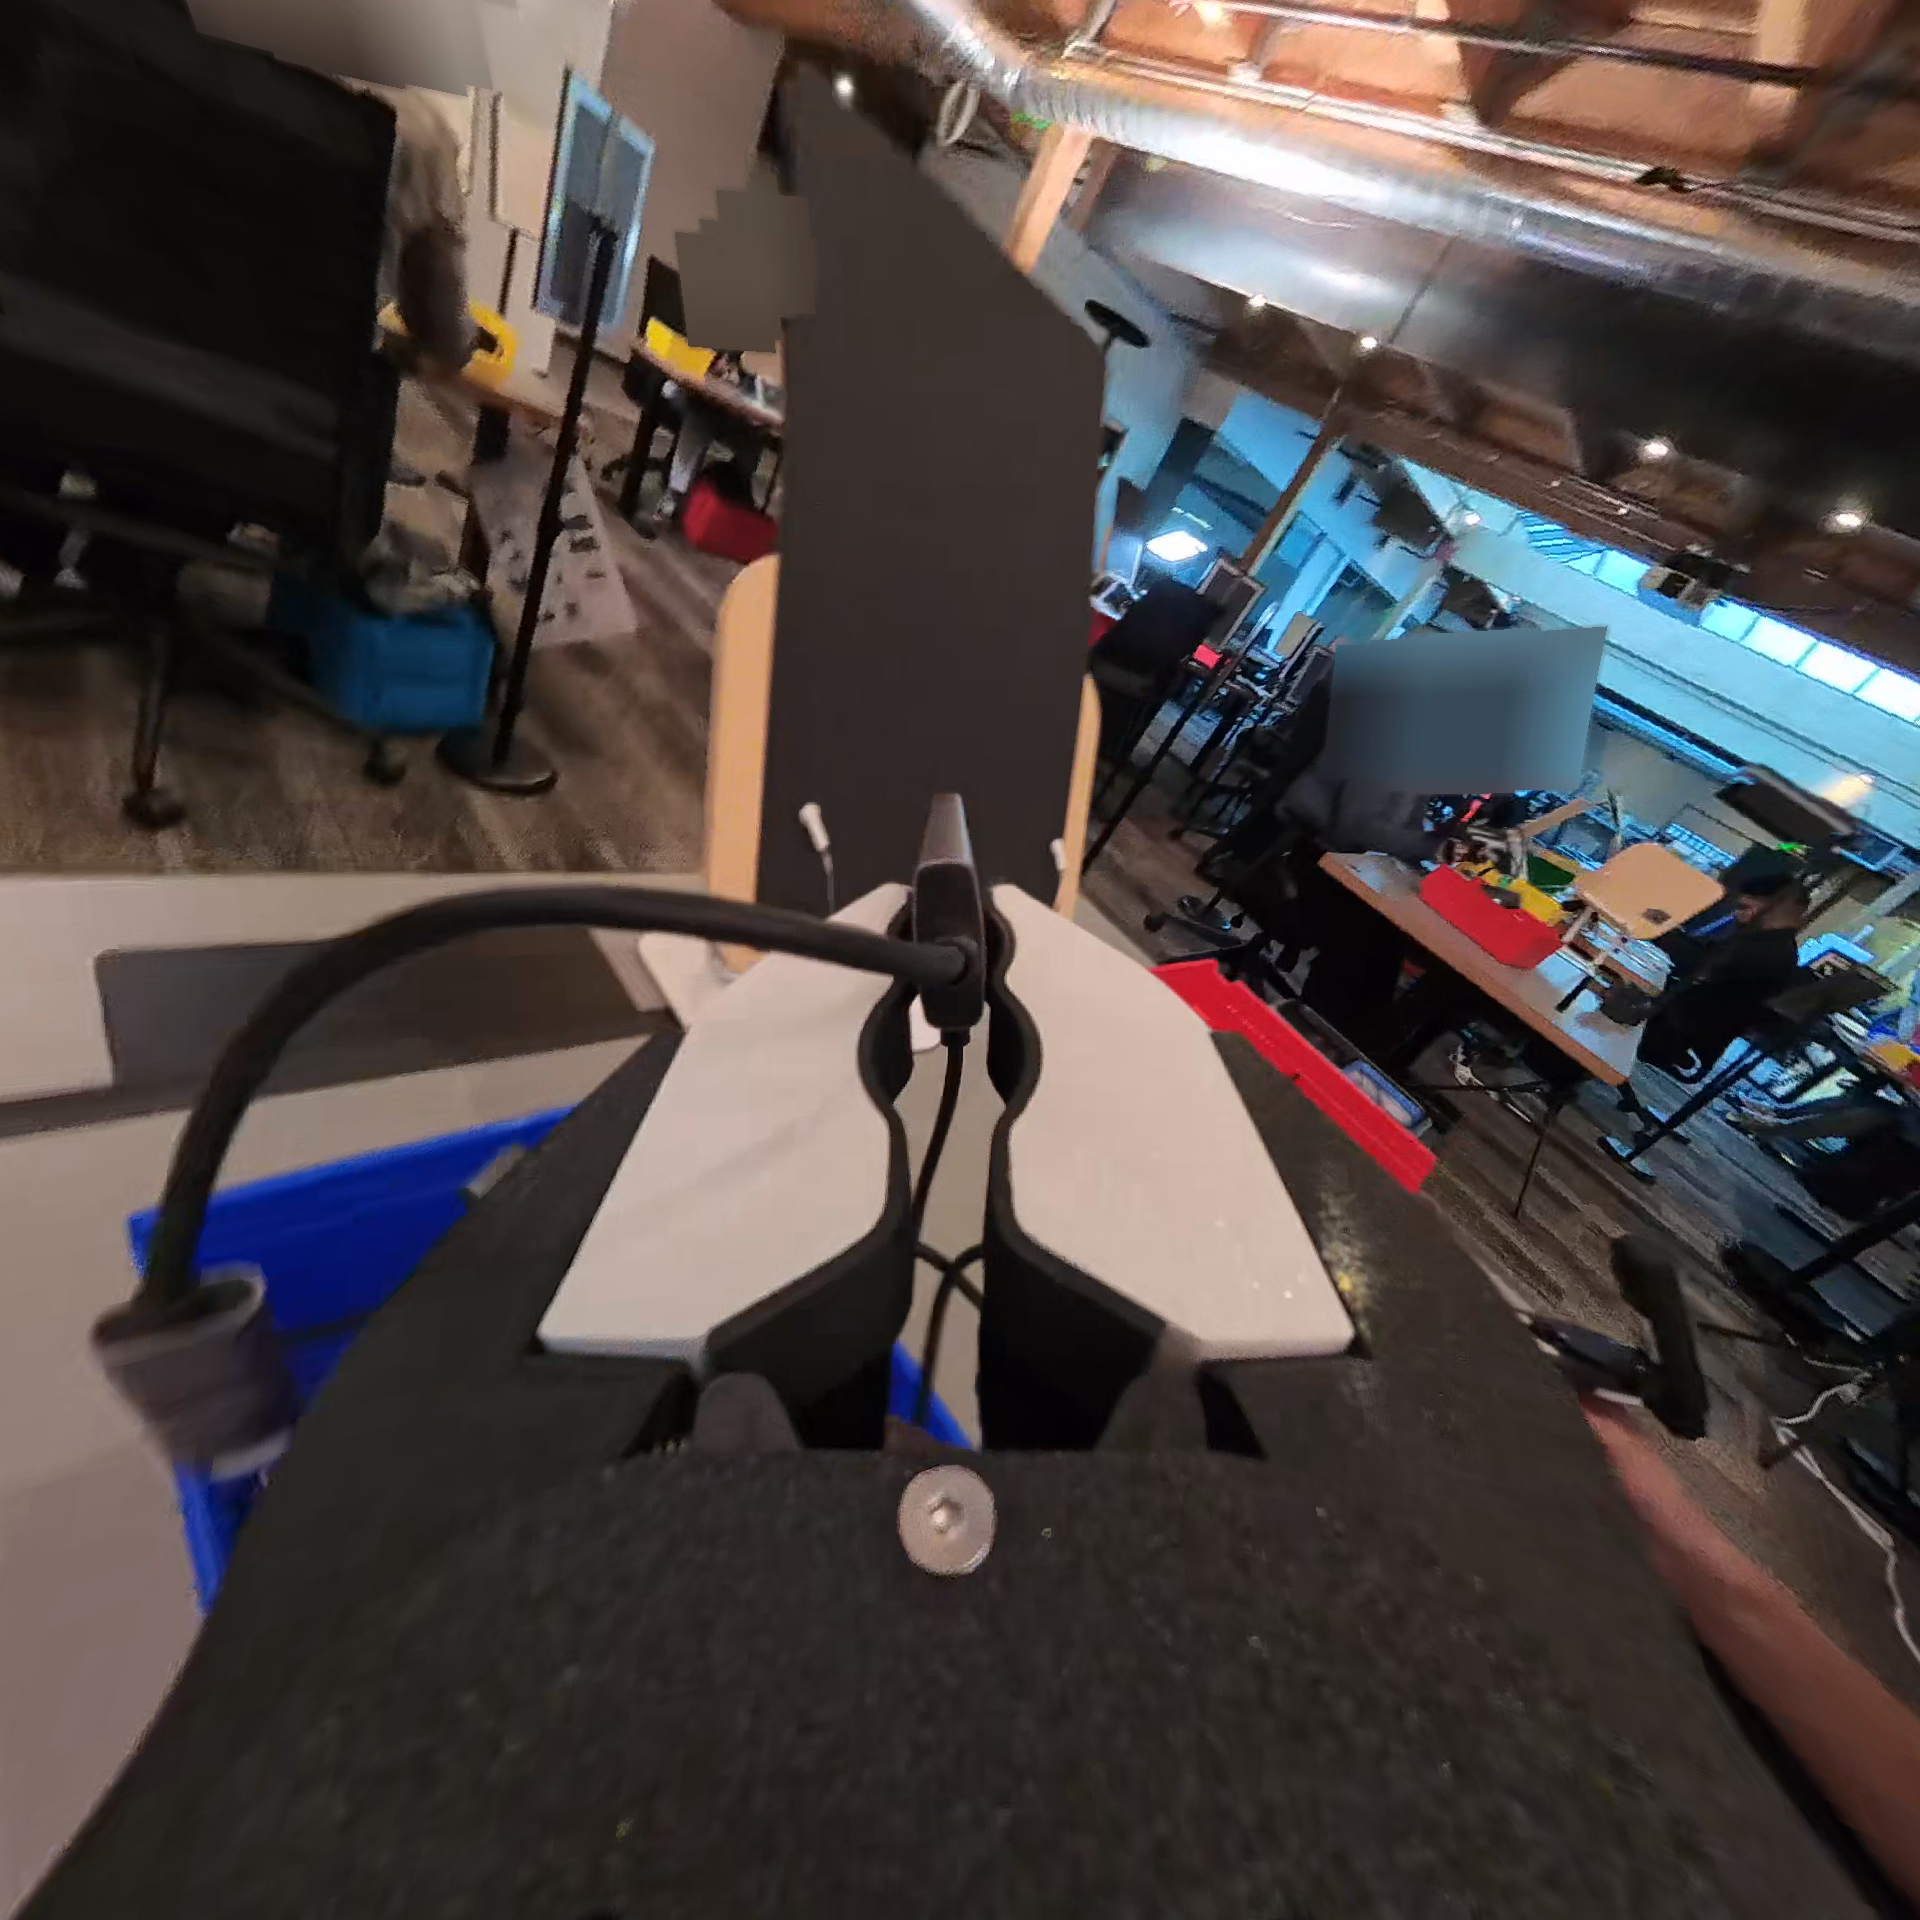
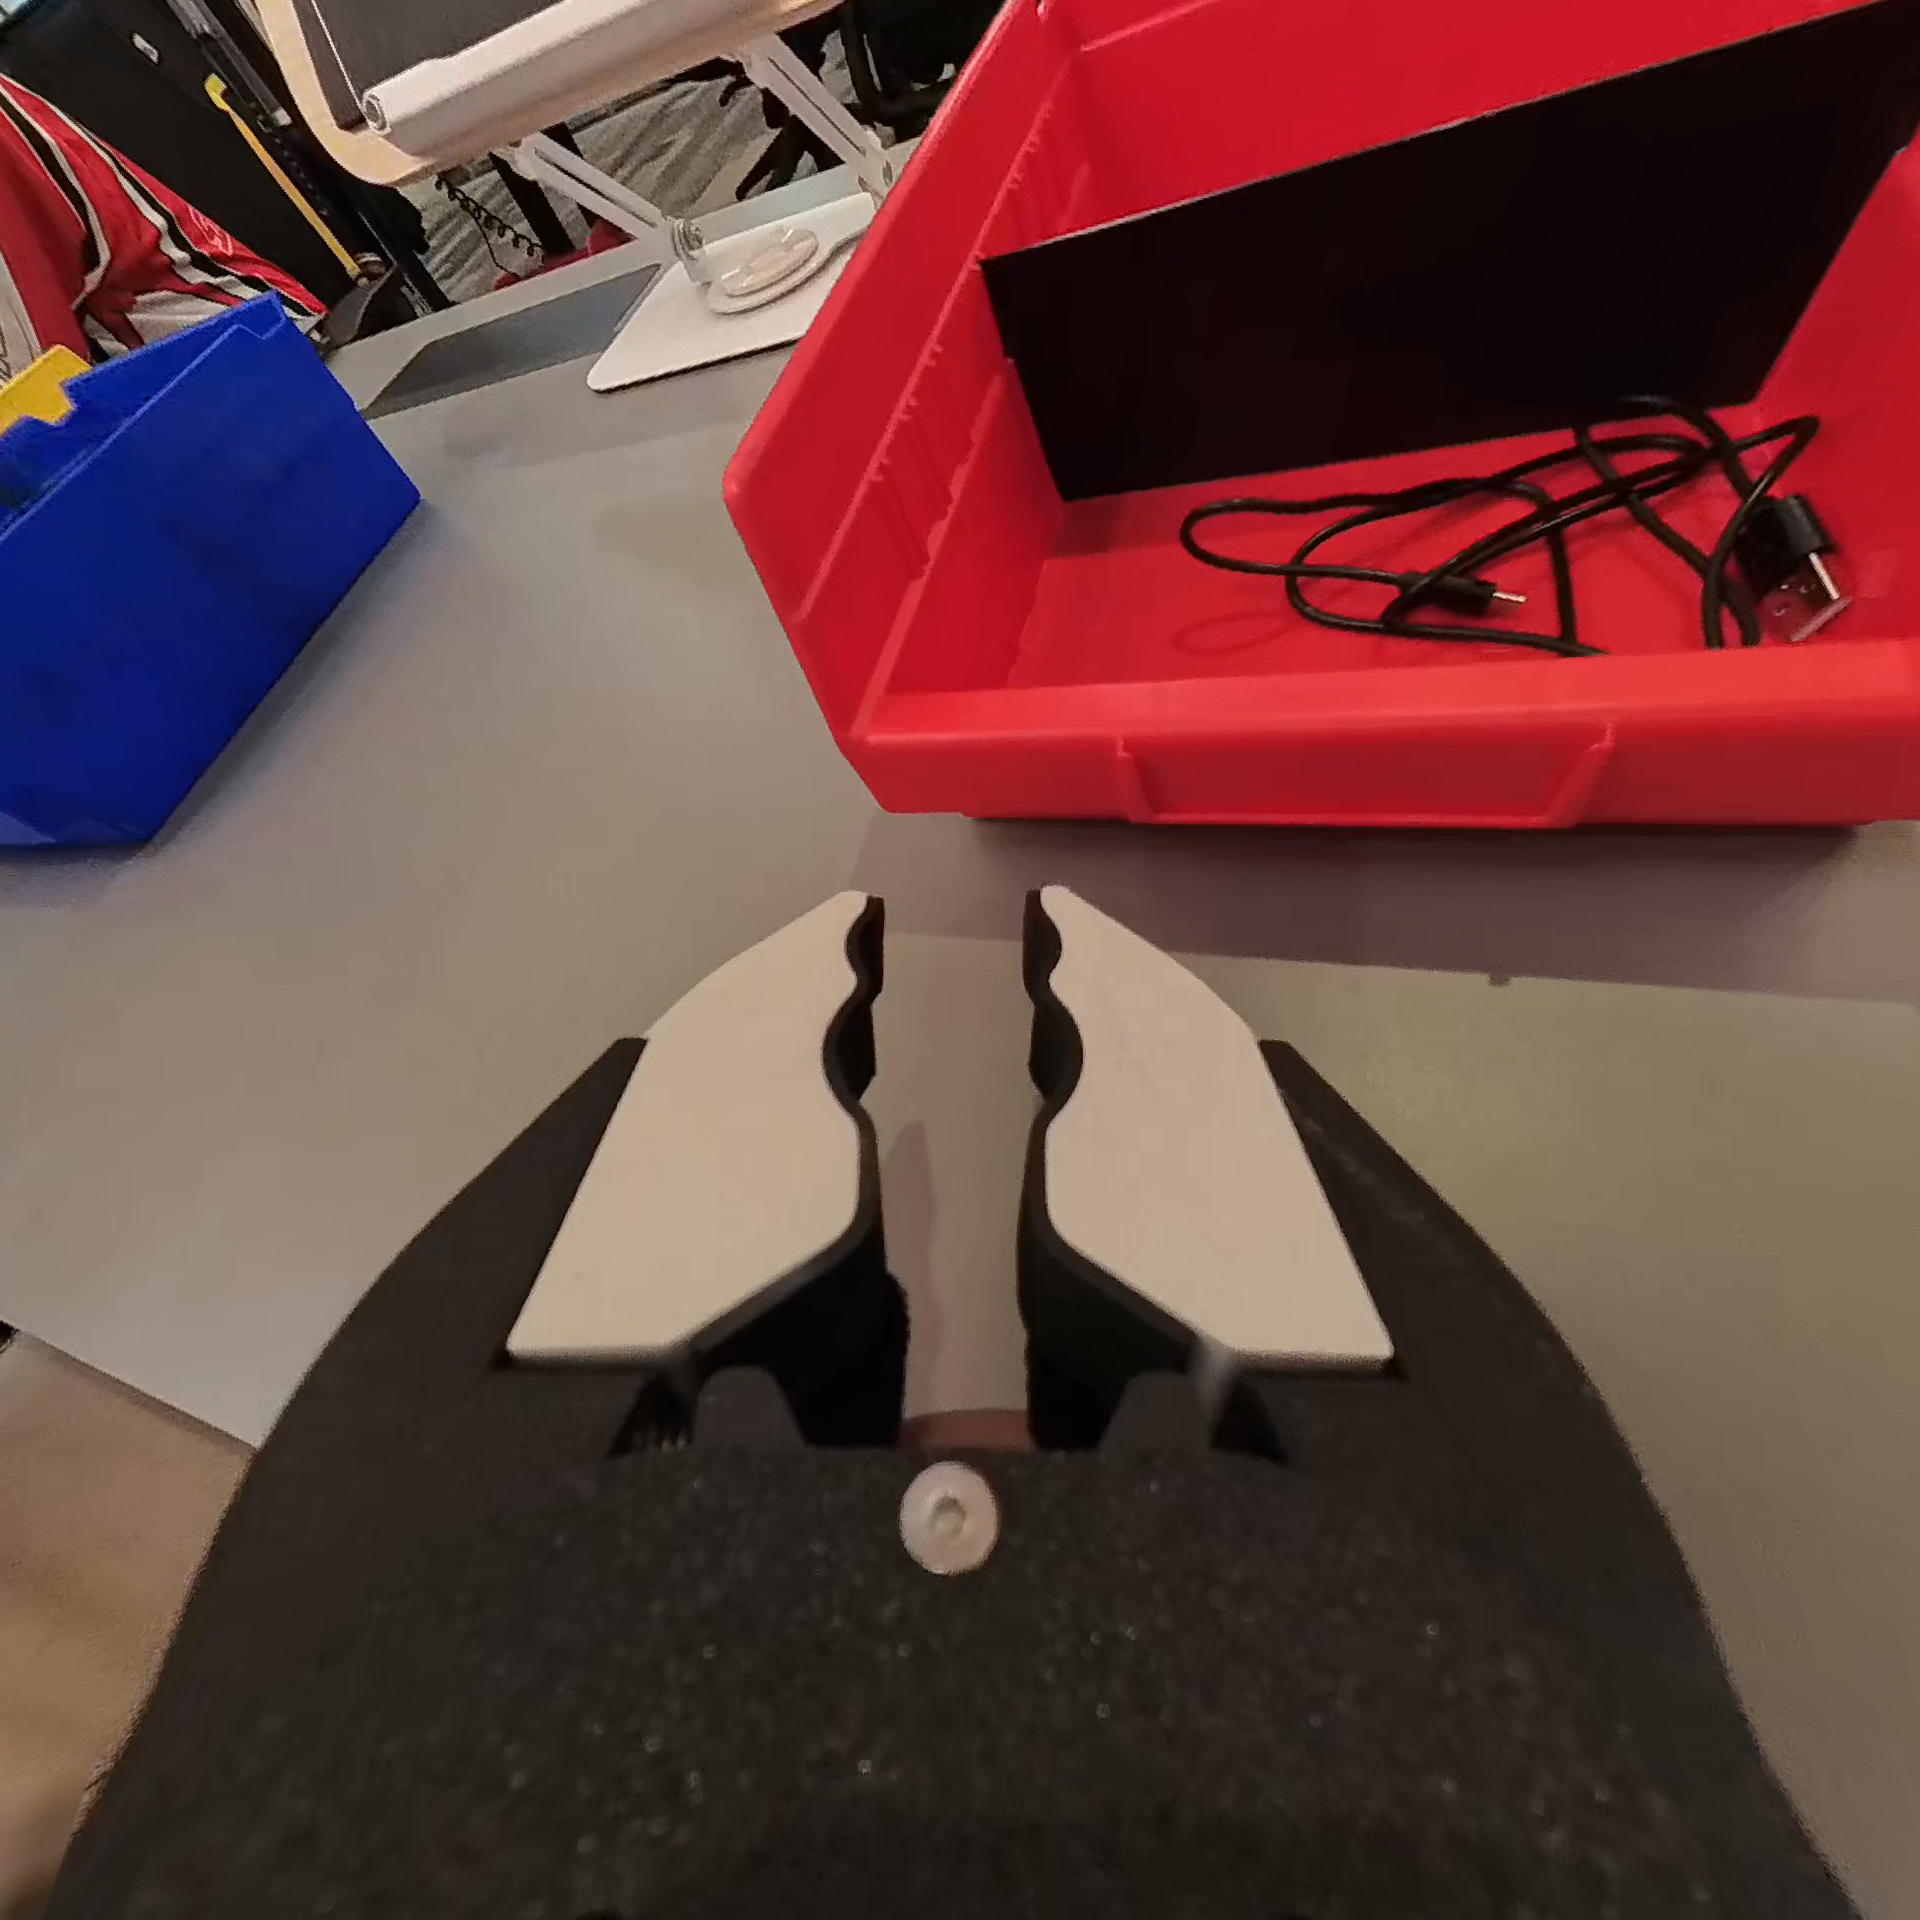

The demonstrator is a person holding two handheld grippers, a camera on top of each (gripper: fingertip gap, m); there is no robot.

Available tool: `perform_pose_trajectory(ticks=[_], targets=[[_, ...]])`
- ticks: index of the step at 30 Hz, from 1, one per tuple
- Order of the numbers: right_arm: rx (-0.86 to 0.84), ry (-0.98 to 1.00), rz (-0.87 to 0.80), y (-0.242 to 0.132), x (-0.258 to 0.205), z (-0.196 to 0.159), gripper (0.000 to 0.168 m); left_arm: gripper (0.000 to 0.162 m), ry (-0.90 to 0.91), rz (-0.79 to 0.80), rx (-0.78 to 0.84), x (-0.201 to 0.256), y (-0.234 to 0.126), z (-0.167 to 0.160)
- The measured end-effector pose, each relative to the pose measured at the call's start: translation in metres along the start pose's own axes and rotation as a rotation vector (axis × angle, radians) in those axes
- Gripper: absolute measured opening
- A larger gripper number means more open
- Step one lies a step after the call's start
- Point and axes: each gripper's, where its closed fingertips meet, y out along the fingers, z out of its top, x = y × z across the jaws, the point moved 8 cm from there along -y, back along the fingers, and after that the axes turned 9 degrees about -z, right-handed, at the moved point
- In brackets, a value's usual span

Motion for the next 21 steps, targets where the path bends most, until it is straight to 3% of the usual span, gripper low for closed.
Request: perform_pose_trajectory(ticks=[9, 14, 17, 21], targets=[[0.011, -0.022, -0.002, -0.003, -0.004, 0.001, 0.025, 0.01, 0.212, -0.116, -0.033, 0.09, 0.047, 0.071], [0.011, -0.022, 0.003, -0.005, -0.004, 0.0, 0.024, 0.009, 0.284, -0.209, -0.033, 0.144, 0.081, 0.091], [0.017, -0.027, 0.003, -0.007, -0.005, 0.001, 0.024, 0.009, 0.178, -0.27, -0.003, 0.166, 0.107, 0.064], [0.026, -0.046, 0.008, -0.009, -0.008, 0.001, 0.024, 0.009, 0.008, -0.361, -0.006, 0.189, 0.145, -0.027]])
